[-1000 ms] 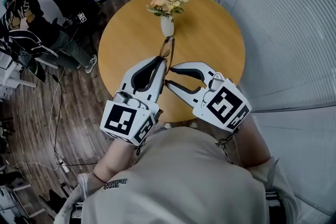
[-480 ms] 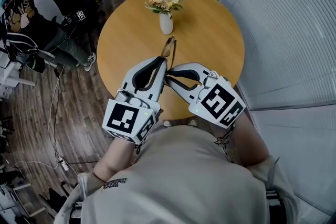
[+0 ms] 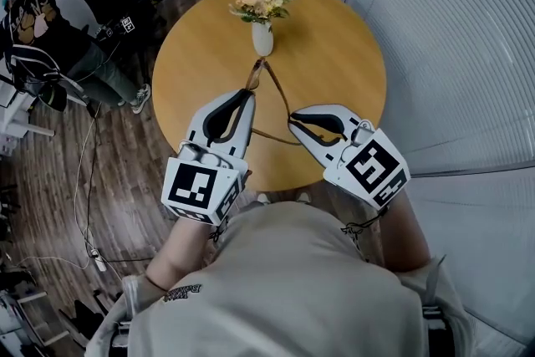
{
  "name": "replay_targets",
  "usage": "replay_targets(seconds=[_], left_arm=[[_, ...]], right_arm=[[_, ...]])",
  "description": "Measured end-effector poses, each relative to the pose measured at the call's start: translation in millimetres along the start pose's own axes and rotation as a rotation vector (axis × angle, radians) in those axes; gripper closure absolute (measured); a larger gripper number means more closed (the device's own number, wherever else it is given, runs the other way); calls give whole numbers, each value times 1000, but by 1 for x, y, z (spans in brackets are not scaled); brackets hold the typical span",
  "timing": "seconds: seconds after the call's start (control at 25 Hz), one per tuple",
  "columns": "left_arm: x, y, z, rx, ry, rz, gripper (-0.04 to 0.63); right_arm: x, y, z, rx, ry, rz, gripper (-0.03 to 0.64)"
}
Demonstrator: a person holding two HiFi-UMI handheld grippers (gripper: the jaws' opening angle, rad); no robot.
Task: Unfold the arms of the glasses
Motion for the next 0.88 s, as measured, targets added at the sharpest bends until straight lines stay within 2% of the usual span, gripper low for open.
replay_targets(seconds=[0.24,0.56,0.72,0.88], left_arm=[[-4,-2,0,9,-22,54,554],[-15,2,3,5,-67,91,554],[-19,5,1,-6,-72,101,554],[-13,1,-1,20,-54,110,554]], right_arm=[[1,19,-25,-90,17,10,574],[13,51,-57,-229,22,-57,575],[15,55,-64,-253,28,-76,575],[19,53,-63,-259,57,-72,574]])
Point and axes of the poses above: the fingertips, and each gripper's own axes: z forward along the fingers, y to its right, x out of its top, the point moved 2 cm from there along -z, backward along the fingers, and after that the axes turned 5 degrees about z, right-handed, at the moved point
